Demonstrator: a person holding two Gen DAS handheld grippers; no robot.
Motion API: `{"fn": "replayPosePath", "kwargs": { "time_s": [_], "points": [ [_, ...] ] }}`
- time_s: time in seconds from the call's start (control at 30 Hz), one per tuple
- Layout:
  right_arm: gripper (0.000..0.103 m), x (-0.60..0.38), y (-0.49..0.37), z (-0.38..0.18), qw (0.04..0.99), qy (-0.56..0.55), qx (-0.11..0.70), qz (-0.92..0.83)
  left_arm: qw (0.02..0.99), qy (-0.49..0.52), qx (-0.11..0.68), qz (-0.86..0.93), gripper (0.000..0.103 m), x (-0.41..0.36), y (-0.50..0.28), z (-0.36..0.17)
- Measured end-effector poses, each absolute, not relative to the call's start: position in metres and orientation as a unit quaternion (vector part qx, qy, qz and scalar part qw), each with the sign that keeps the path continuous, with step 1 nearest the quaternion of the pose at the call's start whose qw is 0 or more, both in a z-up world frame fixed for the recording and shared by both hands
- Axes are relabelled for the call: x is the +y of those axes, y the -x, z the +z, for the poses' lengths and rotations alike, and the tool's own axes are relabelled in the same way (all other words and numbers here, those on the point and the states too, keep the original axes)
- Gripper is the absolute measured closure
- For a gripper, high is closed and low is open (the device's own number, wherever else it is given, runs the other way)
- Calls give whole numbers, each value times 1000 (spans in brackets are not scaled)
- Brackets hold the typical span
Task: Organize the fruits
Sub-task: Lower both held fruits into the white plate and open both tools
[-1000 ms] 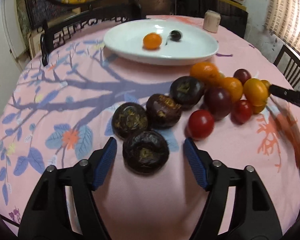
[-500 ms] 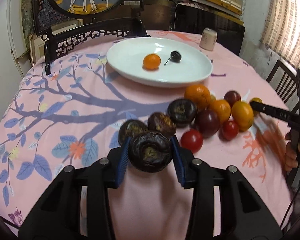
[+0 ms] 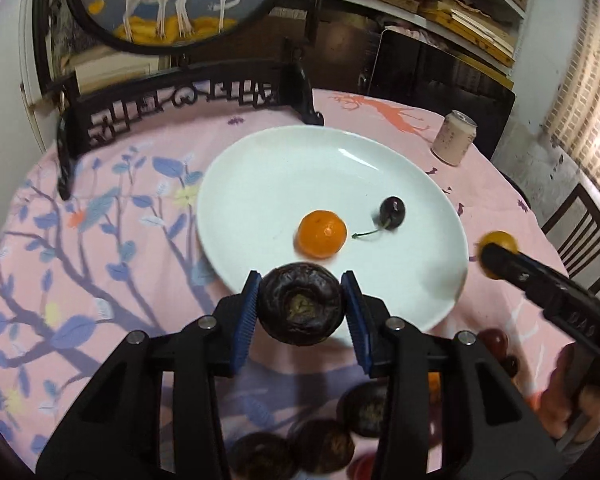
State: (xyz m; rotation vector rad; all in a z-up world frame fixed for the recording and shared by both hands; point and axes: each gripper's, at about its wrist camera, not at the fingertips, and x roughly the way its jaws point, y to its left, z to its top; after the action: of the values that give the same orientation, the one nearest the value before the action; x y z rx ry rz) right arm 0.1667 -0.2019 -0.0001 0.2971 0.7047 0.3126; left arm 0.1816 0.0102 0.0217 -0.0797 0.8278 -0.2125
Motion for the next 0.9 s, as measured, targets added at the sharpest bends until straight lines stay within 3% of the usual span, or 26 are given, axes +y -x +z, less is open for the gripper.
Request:
{"fn": "replayPosePath", "kwargs": {
  "time_s": [0.03, 0.07, 0.13, 0.57, 0.63, 0.73, 0.9],
  "points": [
    [64, -202, -171, -3, 915, -147, 343, 154, 907, 38, 405, -106, 46, 10, -183, 18],
    [51, -203, -173, -5, 913, -150, 347, 155, 908, 34, 405, -107, 36, 10, -182, 17],
    [47, -212, -174, -8, 912, -161, 347, 149, 911, 19, 399, -100, 32, 10, -180, 15],
    [45, -250, -137, -16, 892, -232, 362, 137, 919, 0, 386, -73, 28, 25, -146, 14],
    [37, -257, -125, -12, 893, -242, 354, 138, 921, -10, 385, -64, 27, 28, -136, 12],
    [27, -265, -107, -6, 901, -247, 333, 126, 925, -20, 378, -34, 16, 37, -118, 11],
    [27, -274, -94, -4, 903, -253, 326, 122, 921, 9, 387, -30, 16, 58, -88, 7]
  ]
}}
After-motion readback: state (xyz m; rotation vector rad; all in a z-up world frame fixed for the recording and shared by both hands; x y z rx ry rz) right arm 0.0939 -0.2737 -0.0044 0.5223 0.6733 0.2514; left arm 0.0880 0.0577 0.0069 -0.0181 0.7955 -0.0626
